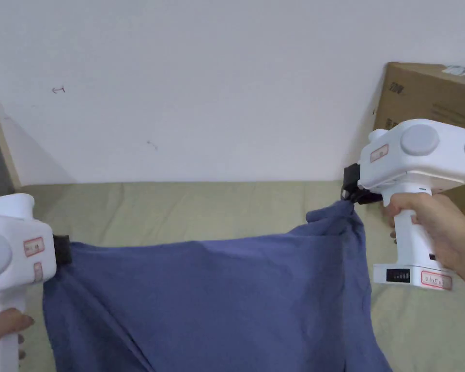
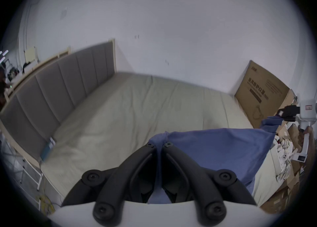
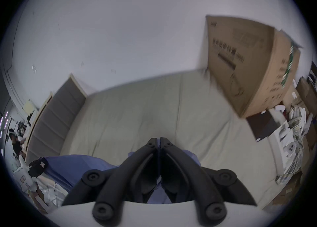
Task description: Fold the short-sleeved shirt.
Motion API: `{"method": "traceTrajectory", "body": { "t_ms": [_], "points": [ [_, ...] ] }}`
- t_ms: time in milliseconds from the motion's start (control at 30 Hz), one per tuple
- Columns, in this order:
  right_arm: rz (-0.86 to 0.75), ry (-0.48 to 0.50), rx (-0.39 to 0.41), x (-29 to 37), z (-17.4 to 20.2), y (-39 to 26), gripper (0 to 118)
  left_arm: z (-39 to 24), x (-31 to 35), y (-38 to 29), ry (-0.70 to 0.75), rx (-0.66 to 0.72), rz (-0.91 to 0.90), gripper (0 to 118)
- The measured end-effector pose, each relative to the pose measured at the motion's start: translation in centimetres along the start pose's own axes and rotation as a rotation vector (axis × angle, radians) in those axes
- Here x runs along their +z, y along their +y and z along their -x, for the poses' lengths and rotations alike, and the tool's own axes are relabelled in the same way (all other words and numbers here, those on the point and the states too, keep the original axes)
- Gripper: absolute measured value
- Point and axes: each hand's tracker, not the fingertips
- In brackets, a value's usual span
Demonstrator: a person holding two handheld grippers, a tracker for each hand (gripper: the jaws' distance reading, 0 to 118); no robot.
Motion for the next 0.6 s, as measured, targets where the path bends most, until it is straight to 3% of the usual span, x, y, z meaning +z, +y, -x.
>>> {"method": "traceTrajectory", "body": {
  "t_ms": [167, 333, 600],
  "points": [
    [-0.121, -0.034, -0.051, 5.4, -1.0, 6.4, 1, -0.7, 2.0, 8.2, 0.007, 0.02, -0.129, 2],
    [-0.213, -0.04, -0.097, 8.8, -1.3, 12.7, 1, -2.8, 2.1, 15.4, 0.034, -0.065, -0.238, 2],
    [-0.357, -0.079, -0.108, 10.9, 2.1, 23.4, 1, -5.6, -0.1, 25.7, 0.057, -0.146, -0.348, 2]
  ]
}}
